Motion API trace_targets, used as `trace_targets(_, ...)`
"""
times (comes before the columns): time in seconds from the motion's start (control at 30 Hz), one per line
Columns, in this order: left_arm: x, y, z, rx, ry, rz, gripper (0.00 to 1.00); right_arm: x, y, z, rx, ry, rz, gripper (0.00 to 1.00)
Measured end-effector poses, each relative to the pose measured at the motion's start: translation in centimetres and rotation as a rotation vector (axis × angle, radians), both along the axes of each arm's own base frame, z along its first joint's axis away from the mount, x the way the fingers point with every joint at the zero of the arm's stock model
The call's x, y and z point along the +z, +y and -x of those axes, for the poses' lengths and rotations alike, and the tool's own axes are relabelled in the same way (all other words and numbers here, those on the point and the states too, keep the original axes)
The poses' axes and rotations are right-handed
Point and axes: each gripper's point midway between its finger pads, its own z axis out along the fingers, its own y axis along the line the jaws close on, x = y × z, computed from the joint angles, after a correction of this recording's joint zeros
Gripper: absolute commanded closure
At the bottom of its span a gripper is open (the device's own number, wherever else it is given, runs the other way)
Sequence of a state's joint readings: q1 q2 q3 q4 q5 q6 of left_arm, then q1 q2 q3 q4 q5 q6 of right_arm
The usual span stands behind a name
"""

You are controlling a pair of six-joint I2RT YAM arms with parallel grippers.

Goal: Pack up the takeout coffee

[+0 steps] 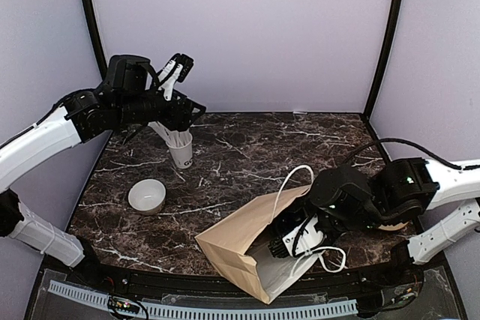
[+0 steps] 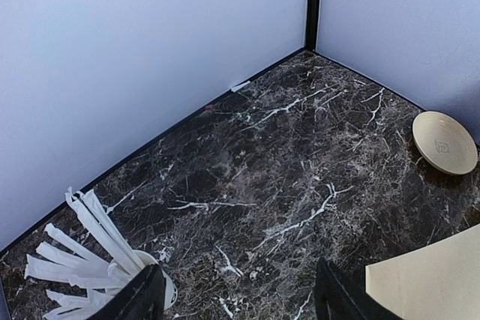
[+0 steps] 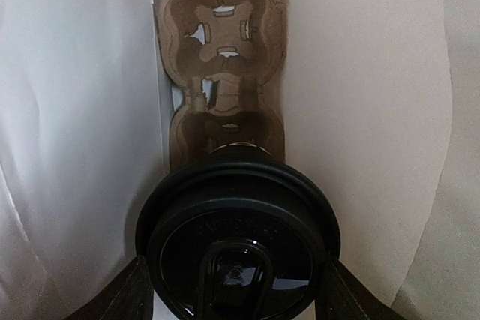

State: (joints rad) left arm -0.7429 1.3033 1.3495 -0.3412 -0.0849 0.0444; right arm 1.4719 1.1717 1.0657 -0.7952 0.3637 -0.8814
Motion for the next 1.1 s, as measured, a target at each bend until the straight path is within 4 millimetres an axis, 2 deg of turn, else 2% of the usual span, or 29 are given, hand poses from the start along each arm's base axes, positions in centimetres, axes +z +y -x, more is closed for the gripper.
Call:
trace_targets(0.3, -1.6, -1.7, -1.8, -0.021, 0.050, -0.040, 0.29, -0.4, 0.2, -0.3, -0.009, -0.015, -0.018, 0.52)
trace_targets(0.53, -2.5, -2.1, -2.7, -0.031, 0.084, -0.067, 0.29, -1.0, 0.2, 0.0, 0.013, -0.009, -0.007, 0.52)
trace_targets(0.9, -3.4, -2.1, -2.8, -0.038, 0.115, -0.087, 0.29, -2.4, 1.1, -0.7, 0.023, -0.026, -0.013, 0.52)
trace_targets(1.1, -3.5, -2.1, -2.7, -0.038, 0.120, -0.089, 0.29, -2.5, 1.5, -0.9, 0.026, -0.034, -0.027, 0.51)
